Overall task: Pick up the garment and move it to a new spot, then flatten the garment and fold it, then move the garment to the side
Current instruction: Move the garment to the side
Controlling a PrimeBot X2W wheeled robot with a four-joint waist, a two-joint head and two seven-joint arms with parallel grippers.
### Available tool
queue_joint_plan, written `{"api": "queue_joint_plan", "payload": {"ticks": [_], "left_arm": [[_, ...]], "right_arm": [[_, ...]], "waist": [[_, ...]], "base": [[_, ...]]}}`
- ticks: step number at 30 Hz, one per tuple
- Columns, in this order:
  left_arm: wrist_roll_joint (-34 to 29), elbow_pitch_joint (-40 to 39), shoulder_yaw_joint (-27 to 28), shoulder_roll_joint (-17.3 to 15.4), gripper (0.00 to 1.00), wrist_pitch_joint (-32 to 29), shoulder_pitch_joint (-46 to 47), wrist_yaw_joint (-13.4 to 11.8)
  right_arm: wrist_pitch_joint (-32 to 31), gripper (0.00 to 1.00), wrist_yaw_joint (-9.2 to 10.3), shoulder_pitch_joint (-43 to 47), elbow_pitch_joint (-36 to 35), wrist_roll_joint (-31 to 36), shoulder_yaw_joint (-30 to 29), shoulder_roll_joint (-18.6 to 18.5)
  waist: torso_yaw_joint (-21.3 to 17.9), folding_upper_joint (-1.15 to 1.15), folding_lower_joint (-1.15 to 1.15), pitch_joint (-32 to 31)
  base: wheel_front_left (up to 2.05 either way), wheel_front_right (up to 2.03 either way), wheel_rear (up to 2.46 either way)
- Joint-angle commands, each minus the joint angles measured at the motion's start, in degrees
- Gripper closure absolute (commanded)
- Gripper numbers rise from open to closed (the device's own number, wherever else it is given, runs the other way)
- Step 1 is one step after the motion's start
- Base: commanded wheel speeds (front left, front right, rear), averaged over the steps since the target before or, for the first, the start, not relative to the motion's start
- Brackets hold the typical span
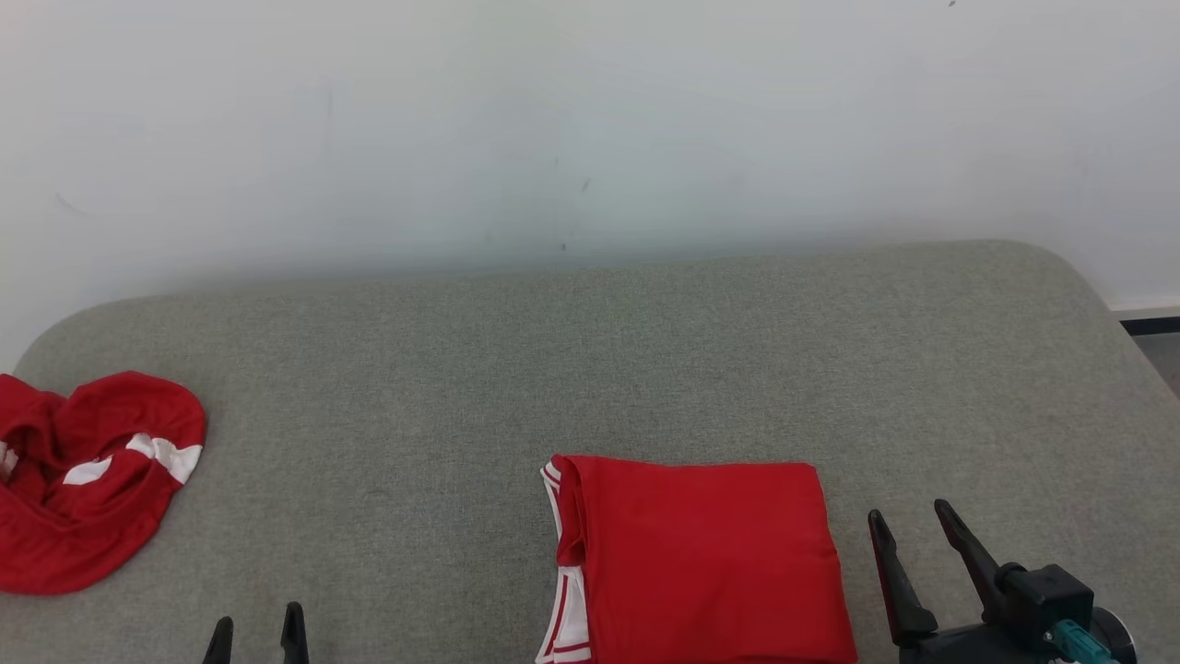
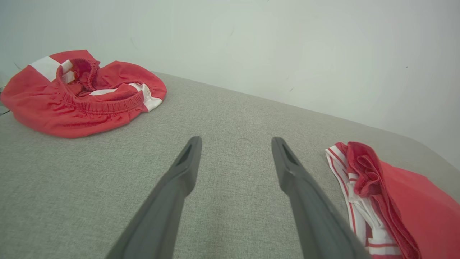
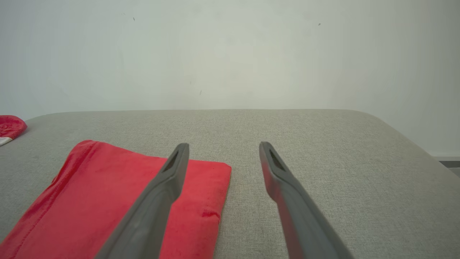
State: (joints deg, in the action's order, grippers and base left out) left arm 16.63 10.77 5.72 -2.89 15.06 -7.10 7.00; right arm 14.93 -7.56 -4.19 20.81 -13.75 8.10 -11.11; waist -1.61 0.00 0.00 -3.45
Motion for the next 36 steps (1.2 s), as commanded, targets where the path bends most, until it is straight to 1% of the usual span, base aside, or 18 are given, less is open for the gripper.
{"api": "queue_joint_plan", "payload": {"ticks": [1,4,6,8,10,13,17,21,27,29,31,36], "left_arm": [[-0.4,0.2,0.1,0.0,0.00,0.1,0.7,0.0],[-0.4,0.2,0.2,0.0,0.00,0.1,0.7,0.1],[-0.4,0.2,0.4,0.0,0.00,0.1,0.8,0.1],[-0.5,0.1,0.4,0.0,0.00,0.1,1.1,0.2],[-0.6,0.1,0.2,0.0,0.00,0.1,1.4,0.2],[-0.5,0.2,-0.2,0.0,0.00,0.1,1.9,0.3],[-0.3,0.3,-0.9,0.0,0.00,0.1,2.3,0.4],[-0.3,0.4,-1.6,0.0,0.00,0.1,2.7,0.4],[-0.2,0.5,-2.3,0.0,0.00,0.1,3.8,0.4],[0.0,0.5,-2.3,0.0,0.00,0.1,4.2,0.4],[0.0,0.5,-2.3,0.0,0.00,0.1,4.5,0.4],[0.1,0.3,-2.3,0.0,0.00,0.1,4.4,0.4]], "right_arm": [[0.3,0.00,0.14,-0.5,0.1,0.3,-0.3,0.1],[-0.3,0.00,0.14,-1.6,0.2,-0.8,1.2,0.0],[-1.2,0.00,0.14,-3.7,0.2,-2.1,2.3,-1.0],[-4.1,0.00,0.14,-5.7,1.0,-3.9,3.7,-1.4],[-9.7,0.00,0.14,-8.1,3.1,-6.1,4.0,-1.8],[-19.4,0.00,0.14,-12.1,6.4,-7.4,6.1,-3.1],[-31.1,0.00,0.14,-14.4,10.4,-9.5,6.1,-3.3],[-39.2,0.00,0.14,-15.4,13.4,-9.4,4.4,-2.7],[-43.3,0.00,0.14,-14.9,15.4,-8.0,0.3,-1.3],[-45.7,0.00,0.14,-14.4,16.7,-6.7,-1.1,-0.8],[-48.0,0.00,0.14,-14.1,17.5,-5.3,-2.0,-0.1],[-50.3,0.00,0.14,-13.8,17.1,-4.0,-2.9,1.4]], "waist": [[0.1,0.00,0.00,0.0],[0.0,0.00,0.00,0.0],[0.0,0.00,0.00,0.2],[0.0,0.00,0.00,0.5],[0.3,0.00,0.00,0.8],[1.3,0.00,0.00,1.3],[3.2,0.00,0.00,2.2],[5.3,0.00,0.00,3.3],[8.1,0.00,0.00,5.9],[8.7,0.00,0.00,6.4],[9.0,0.00,0.00,6.7],[9.1,0.00,0.00,7.1]], "base": [[0.00,0.00,0.00],[0.00,0.00,0.00],[0.00,0.00,0.00],[0.00,0.00,0.00],[0.00,0.00,0.00],[0.00,0.00,0.00],[0.00,0.00,0.00],[0.00,0.00,0.00],[0.00,0.00,0.00],[0.00,0.00,0.00],[0.00,0.00,0.00],[0.00,0.00,0.00]]}}
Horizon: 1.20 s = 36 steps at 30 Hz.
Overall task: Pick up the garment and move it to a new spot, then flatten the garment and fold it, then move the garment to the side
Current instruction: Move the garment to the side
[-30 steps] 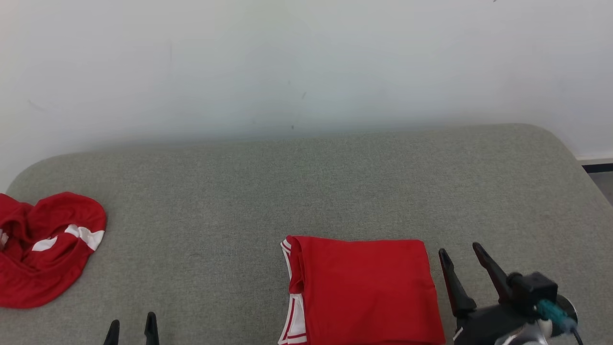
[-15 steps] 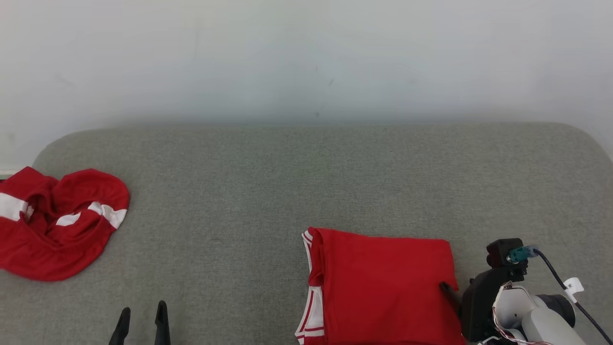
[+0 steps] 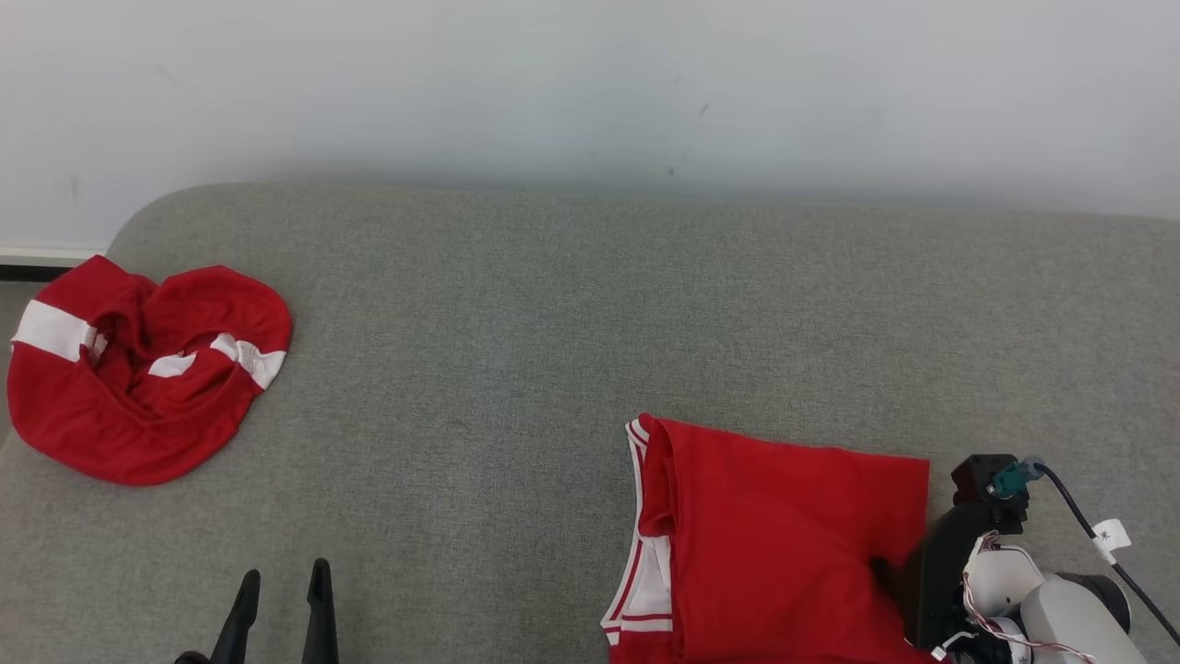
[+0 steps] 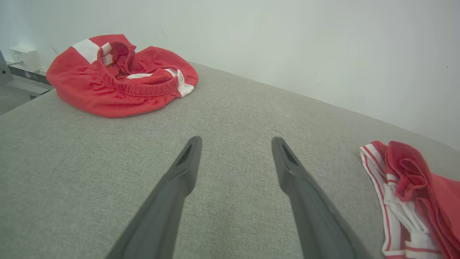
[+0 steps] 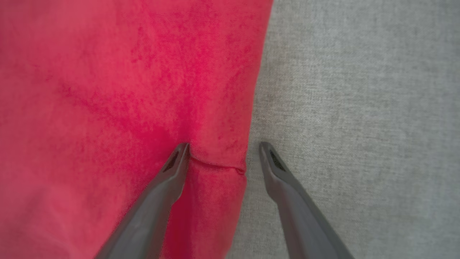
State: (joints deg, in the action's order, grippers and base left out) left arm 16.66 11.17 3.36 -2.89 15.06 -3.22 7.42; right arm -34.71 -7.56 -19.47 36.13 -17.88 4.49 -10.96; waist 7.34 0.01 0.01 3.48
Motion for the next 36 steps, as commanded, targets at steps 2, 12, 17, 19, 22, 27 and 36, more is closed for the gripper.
{"api": "queue_joint_plan", "payload": {"ticks": [2,12,17,19,22,27,36], "left_arm": [[0.1,0.0,-0.2,0.0,0.00,0.1,0.8,0.0],[0.3,-1.1,0.2,0.0,0.00,0.1,0.8,0.0],[-0.1,-1.8,0.4,0.0,0.00,0.1,1.1,0.0],[-0.2,-2.3,0.3,0.0,0.00,0.1,1.6,0.0],[-0.7,-3.1,0.3,0.0,0.00,0.1,2.2,0.0],[-1.8,-4.6,-0.5,0.0,0.00,0.1,4.0,0.0],[-5.1,-10.0,-3.2,-0.5,0.00,0.1,8.8,0.0]], "right_arm": [[-1.8,0.51,0.14,1.6,1.4,1.0,1.1,1.2],[-1.3,1.00,0.15,-2.1,-3.5,3.3,7.7,-2.7],[-0.1,1.00,0.15,-6.2,-5.1,3.0,13.0,-6.1],[0.7,1.00,0.15,-8.1,-4.9,2.9,14.3,-7.4],[1.9,1.00,0.15,-11.5,-4.2,2.9,15.9,-8.6],[4.4,1.00,0.15,-17.3,-1.1,4.1,17.1,-11.2],[10.6,1.00,0.15,-28.6,5.7,8.4,16.3,-16.9]], "waist": [[0.2,-0.01,-0.01,0.4],[-2.5,-0.01,-0.01,1.1],[-6.0,-0.01,-0.01,2.1],[-7.6,-0.01,-0.01,2.6],[-10.7,-0.01,-0.01,3.7],[-15.4,-0.01,-0.01,6.2],[-22.8,-0.01,-0.01,13.2]], "base": [[0.00,0.00,0.00],[0.00,0.00,0.00],[0.00,0.00,0.00],[0.00,0.00,0.00],[0.00,0.00,0.00],[0.00,0.00,0.00],[0.00,0.00,0.00]]}}
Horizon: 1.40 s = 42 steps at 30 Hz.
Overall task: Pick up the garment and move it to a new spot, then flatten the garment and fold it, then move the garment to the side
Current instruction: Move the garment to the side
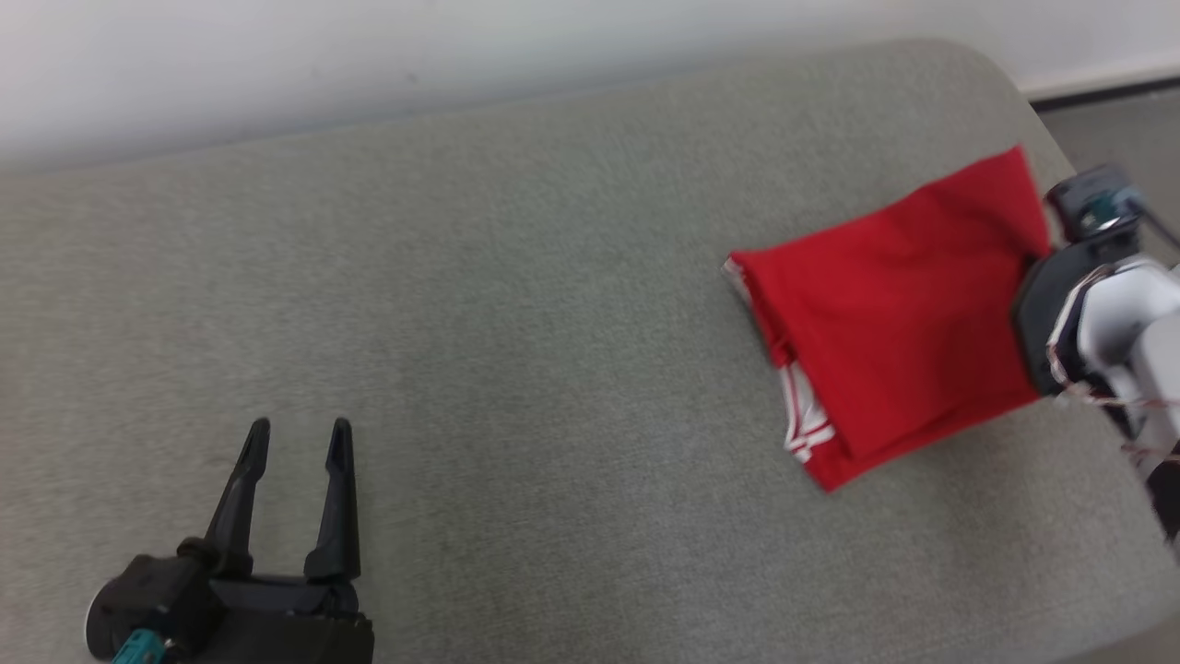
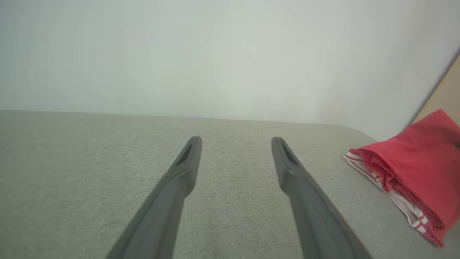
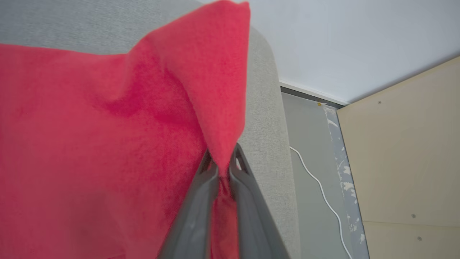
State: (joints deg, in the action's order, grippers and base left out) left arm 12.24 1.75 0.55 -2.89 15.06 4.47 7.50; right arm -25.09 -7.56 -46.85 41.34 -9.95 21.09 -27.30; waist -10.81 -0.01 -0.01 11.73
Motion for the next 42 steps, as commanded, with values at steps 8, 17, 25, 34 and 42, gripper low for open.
{"api": "queue_joint_plan", "payload": {"ticks": [8,17,25,34,42], "left_arm": [[-1.0,-1.9,-3.8,-2.4,0.00,0.1,4.4,-0.1],[-0.6,-2.5,-5.5,-4.7,0.00,0.1,7.0,-0.1],[-0.8,-2.7,-5.9,-5.1,0.00,0.1,7.6,-0.1],[-0.7,-2.6,-5.0,-4.5,0.00,0.1,7.7,-0.1],[-0.4,-1.3,-2.4,-2.5,0.00,0.1,5.0,-0.1]], "right_arm": [[6.6,1.00,0.15,-5.8,4.5,3.1,-4.0,-3.6],[15.1,1.00,0.15,-9.3,8.6,8.4,-6.3,-5.1],[19.6,0.96,0.15,-9.5,10.0,12.6,-10.0,-4.0],[23.9,0.00,0.16,-9.7,10.7,14.4,-12.6,-2.4],[30.3,0.00,0.16,-6.4,9.0,11.4,-13.5,0.4]], "waist": [[-6.4,0.01,0.01,9.5],[-6.5,0.01,0.01,13.3],[-6.0,0.01,0.01,14.0],[-4.8,0.01,0.01,12.8],[-2.8,0.01,0.01,8.1]], "base": [[0.00,0.00,0.00],[0.00,0.00,0.00],[0.00,0.00,0.00],[0.00,0.00,0.00],[0.00,0.00,0.00]]}}
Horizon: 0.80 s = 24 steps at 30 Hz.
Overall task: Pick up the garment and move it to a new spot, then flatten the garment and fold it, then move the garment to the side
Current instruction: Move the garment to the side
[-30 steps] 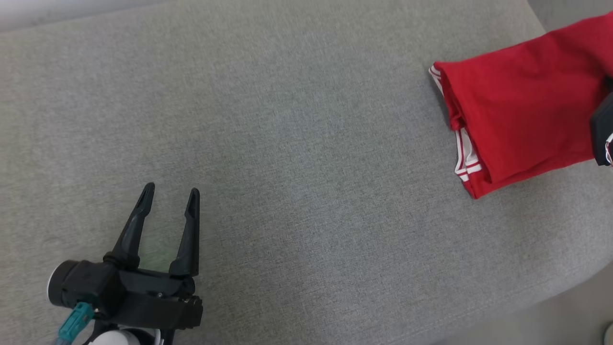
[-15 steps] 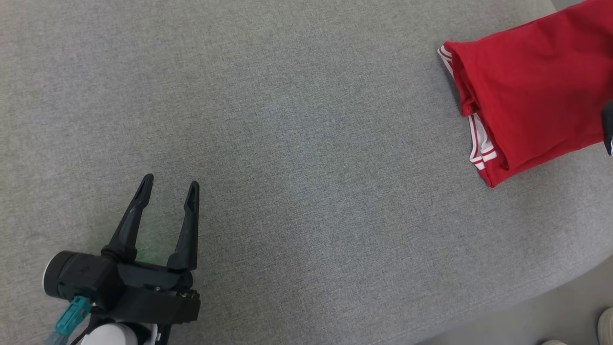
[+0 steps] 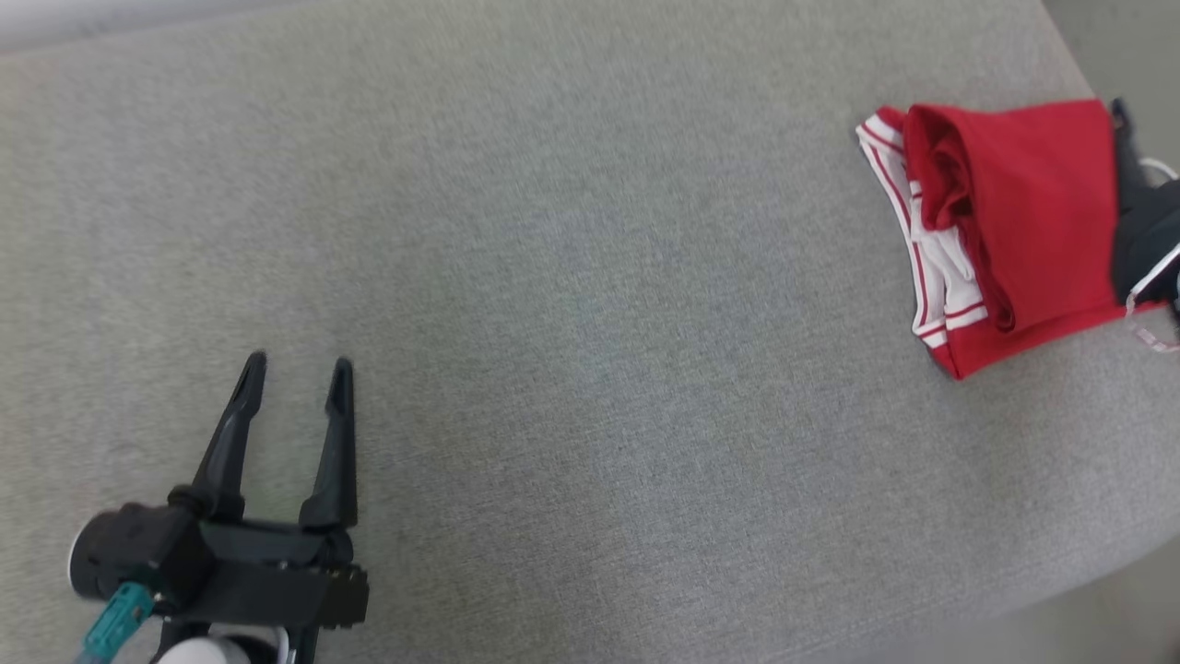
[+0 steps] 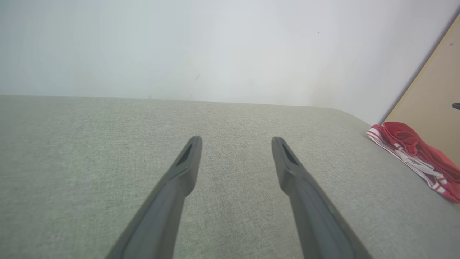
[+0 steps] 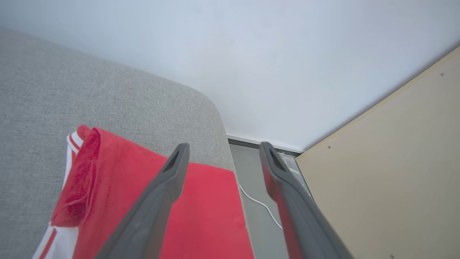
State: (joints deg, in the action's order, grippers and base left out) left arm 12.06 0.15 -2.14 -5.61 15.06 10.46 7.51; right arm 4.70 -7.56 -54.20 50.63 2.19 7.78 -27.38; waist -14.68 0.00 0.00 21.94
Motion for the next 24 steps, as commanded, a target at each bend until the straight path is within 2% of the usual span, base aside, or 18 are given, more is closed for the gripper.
{"api": "queue_joint_plan", "payload": {"ticks": [1,9,16,24], "left_arm": [[-0.5,0.5,0.6,0.4,0.00,0.1,-1.4,-0.1],[-0.4,2.5,3.8,1.7,0.00,0.1,-4.6,-0.1],[0.0,4.7,7.1,2.6,0.00,0.1,-7.7,-0.2],[1.9,6.0,7.6,2.7,0.00,0.1,-12.8,-3.0]], "right_arm": [[1.7,0.00,0.16,1.6,-0.8,-1.6,-0.8,0.8],[7.6,0.00,0.15,9.5,-6.1,-10.1,-4.1,4.6],[8.9,0.00,0.15,21.5,-16.4,-19.9,-5.1,8.3],[7.9,0.00,0.15,34.9,-24.7,-24.4,-3.8,11.3]], "waist": [[1.4,0.00,0.00,-3.0],[4.7,0.00,0.00,-10.0],[7.7,0.00,0.00,-15.7],[10.1,0.00,0.00,-20.6]], "base": [[0.00,0.00,0.00],[0.00,0.00,0.00],[0.00,0.00,0.00],[0.00,0.00,0.00]]}}
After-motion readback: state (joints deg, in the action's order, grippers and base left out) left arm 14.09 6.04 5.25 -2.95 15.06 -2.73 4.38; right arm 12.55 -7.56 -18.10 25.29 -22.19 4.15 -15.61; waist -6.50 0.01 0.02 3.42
